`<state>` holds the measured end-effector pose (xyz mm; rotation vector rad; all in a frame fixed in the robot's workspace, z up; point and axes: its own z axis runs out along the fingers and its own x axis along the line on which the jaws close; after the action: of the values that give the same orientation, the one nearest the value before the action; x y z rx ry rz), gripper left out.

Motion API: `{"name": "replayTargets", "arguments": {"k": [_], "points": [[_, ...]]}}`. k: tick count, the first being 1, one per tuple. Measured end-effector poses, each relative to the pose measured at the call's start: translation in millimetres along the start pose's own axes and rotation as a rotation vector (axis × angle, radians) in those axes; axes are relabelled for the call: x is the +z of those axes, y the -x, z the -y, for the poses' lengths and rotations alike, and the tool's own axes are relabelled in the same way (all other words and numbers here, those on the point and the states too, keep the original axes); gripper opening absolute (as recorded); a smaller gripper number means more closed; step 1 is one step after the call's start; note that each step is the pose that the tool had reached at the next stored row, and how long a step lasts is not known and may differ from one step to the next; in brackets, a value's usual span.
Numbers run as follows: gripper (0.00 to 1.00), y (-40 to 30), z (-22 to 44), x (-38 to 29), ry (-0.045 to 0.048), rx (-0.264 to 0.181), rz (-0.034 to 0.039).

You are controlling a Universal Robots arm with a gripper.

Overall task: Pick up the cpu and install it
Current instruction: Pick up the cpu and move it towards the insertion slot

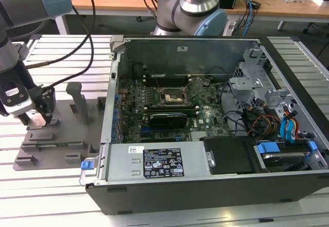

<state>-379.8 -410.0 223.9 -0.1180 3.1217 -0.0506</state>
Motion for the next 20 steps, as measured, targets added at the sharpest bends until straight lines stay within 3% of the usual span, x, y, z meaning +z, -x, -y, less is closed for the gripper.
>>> {"name": "replayTargets", "arguments": {"k": [11, 20], "points": [[0.55, 0.3, 0.3, -14.8, -0.0001, 0.0, 0.0], [0.55, 0.5, 0.5, -31.8, -0.0002, 0.0, 0.0]]}}
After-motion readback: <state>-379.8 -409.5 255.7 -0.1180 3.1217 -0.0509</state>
